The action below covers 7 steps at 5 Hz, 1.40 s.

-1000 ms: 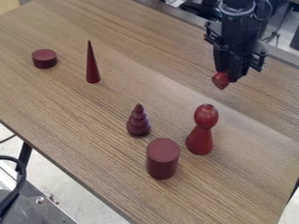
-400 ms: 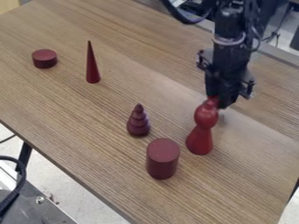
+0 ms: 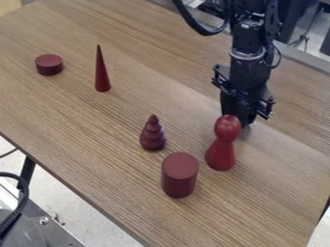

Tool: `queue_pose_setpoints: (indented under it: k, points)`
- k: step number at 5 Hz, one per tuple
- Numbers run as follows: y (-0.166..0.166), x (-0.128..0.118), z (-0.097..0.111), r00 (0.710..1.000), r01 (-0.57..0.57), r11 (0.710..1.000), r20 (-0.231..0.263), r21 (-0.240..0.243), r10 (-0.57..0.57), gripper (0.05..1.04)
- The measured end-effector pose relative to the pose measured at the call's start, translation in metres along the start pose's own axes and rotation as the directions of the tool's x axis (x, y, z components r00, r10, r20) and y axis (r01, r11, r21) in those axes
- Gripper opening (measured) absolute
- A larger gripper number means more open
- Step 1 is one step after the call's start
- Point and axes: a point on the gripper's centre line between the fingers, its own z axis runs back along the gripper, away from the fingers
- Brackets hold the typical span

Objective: Put the tower shape on the right side of the table

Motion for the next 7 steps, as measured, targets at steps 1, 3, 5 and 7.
queue_pose_setpoints:
  k: [1, 3, 5, 7]
  points:
    - [0.003, -0.001, 0.000, 1.000, -0.023, 1.000, -0.001, 0.011, 0.023, 0.358]
    - [0.007, -0.007, -0.006, 0.997, -0.073, 0.997, -0.002, 0.020, 0.073, 0.947]
    - [0.020, -0.004, 0.020, 0.987, -0.147, 0.988, 0.066, 0.044, 0.144, 1.000]
    - [0.066, -0.023, 0.074, 0.932, -0.343, 0.932, 0.164, 0.115, 0.323, 1.000]
